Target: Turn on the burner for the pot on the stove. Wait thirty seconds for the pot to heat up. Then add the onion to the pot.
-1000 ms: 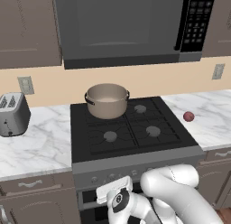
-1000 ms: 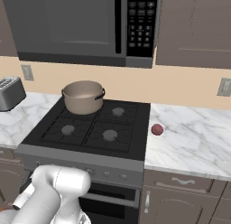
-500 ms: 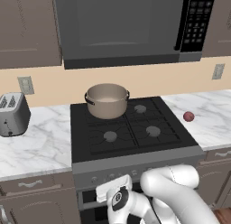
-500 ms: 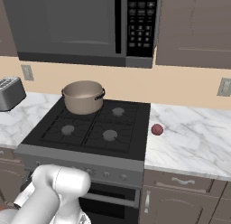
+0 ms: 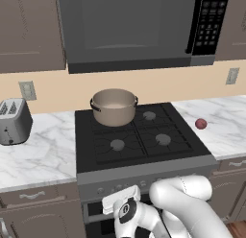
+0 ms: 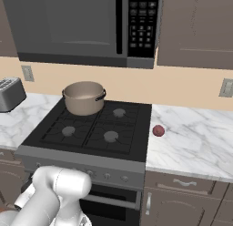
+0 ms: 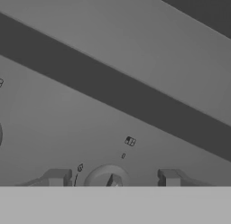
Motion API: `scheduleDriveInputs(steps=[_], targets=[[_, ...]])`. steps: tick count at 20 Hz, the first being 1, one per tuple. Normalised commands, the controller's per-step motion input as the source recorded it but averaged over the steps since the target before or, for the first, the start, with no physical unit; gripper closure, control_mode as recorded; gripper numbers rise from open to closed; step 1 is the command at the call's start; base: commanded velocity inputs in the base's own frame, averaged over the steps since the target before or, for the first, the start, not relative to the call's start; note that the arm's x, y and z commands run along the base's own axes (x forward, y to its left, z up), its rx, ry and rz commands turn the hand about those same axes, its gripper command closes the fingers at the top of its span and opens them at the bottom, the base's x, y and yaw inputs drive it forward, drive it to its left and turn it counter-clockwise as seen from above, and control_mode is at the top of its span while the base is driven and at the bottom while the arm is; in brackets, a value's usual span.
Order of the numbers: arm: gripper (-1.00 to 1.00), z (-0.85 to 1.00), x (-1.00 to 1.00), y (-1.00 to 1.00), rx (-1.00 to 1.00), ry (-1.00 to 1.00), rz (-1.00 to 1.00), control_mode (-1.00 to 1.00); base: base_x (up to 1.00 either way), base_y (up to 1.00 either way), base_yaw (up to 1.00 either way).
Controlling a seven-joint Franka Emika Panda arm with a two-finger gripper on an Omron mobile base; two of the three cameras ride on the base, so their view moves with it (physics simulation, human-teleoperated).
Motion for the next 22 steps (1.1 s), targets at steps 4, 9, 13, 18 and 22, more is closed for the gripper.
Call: scheduleDriveInputs(steps=[4, 9, 13, 18, 22], targets=[[1.00, 0.00, 0.00, 0.00, 0.00, 0.00, 0.00, -1.00, 0.00, 0.00, 0.00], [1.00, 0.00, 0.00, 0.00, 0.00, 0.00, 0.00, -1.00, 0.00, 0.00, 0.00], [1.00, 0.00, 0.00, 0.00, 0.00, 0.00, 0.00, -1.00, 0.00, 0.00, 0.00], [1.00, -0.03, 0.00, 0.00, 0.00, 0.00, 0.06, -1.00, 0.00, 0.00, 0.00], [1.00, -0.17, 0.00, 0.00, -0.06, 0.00, 0.28, -1.00, 0.00, 0.00, 0.00]])
